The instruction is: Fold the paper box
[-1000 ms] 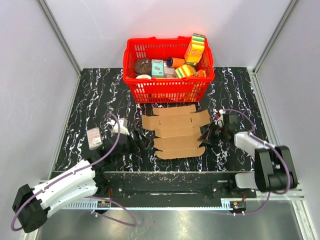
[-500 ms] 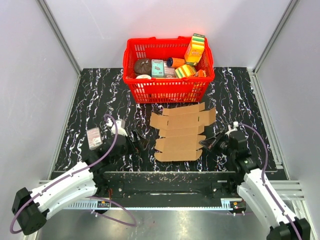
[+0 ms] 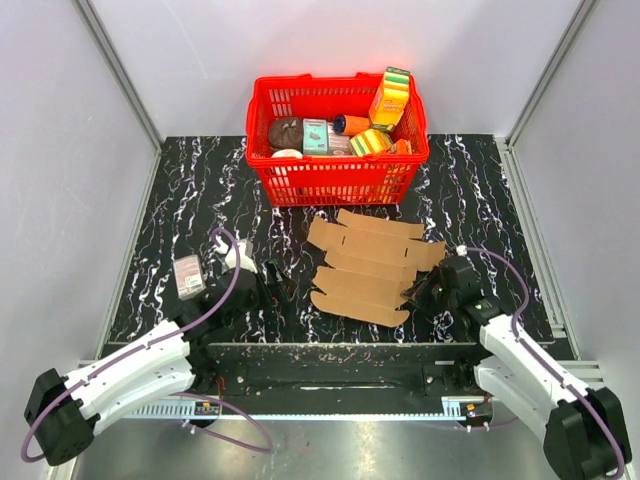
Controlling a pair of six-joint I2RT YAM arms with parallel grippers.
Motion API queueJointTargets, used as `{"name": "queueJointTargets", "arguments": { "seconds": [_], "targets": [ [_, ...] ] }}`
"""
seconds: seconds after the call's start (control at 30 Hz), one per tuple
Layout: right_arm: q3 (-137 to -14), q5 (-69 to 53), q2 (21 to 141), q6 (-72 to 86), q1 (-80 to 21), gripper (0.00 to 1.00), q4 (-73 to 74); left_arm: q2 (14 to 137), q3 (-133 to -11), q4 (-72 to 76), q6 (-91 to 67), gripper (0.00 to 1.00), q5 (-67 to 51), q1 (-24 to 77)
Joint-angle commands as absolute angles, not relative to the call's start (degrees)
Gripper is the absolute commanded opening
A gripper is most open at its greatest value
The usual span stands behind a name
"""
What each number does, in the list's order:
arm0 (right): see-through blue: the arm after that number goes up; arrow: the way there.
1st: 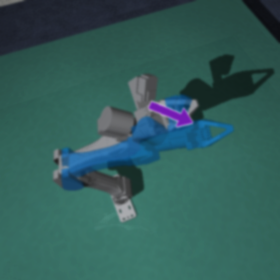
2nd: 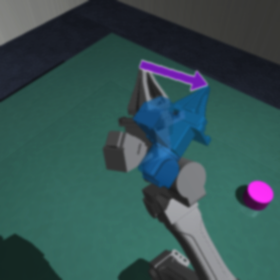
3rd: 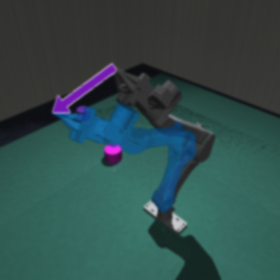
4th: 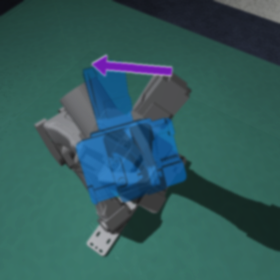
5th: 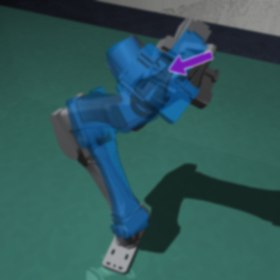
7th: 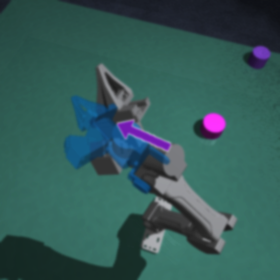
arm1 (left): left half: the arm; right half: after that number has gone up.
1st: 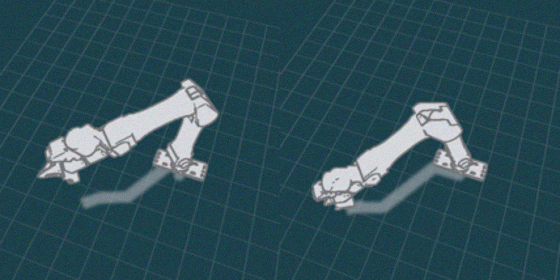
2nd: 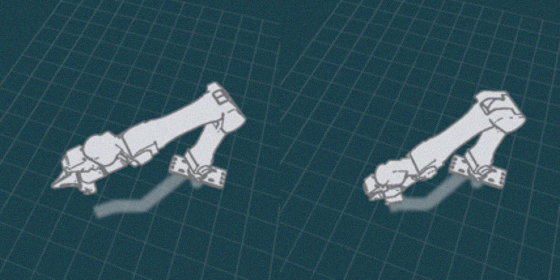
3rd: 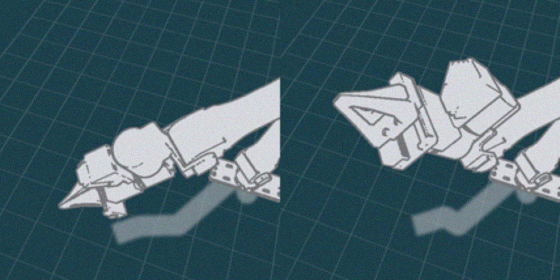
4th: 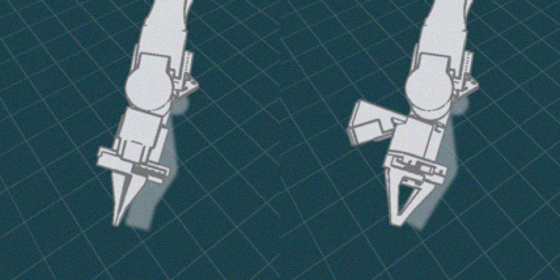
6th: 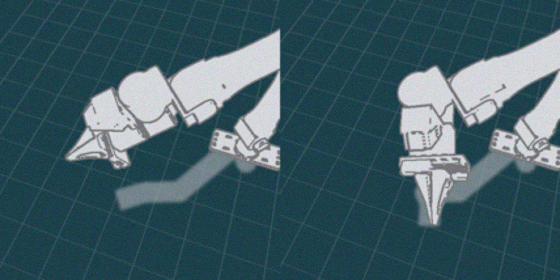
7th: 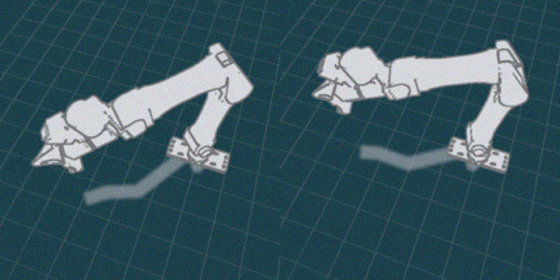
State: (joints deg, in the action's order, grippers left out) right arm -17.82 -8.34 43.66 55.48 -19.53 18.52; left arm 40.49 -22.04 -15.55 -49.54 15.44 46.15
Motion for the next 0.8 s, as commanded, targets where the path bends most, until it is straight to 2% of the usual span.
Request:
{"name": "queueJointTargets", "arguments": {
  "seconds": [0.0, 0.27, 0.63, 0.77],
  "targets": [
    [-21.79, -0.36, 47.8, 52.56, -22.93, 0.0, 13.98, 40.69, -23.64, -13.98, -49.66, 0.99, 17.05, 46.58],
    [-22.85, 12.12, 58.97, 59.75, -34.35, 0.0, 6.69, 40.17, -23.38, -13.8, -49.66, 0.99, 16.88, 46.67],
    [-25.31, 22.85, 67.4, 71.89, -48.59, 0.0, 6.68, 38.06, -21.97, -15.29, -49.57, 0.99, 18.19, 46.76],
    [-27.33, 24.86, 71.1, 74.52, -52.54, 0.05, 6.76, 38.23, -21.8, -15.29, -49.92, 0.99, 18.11, 46.67]
  ]
}}
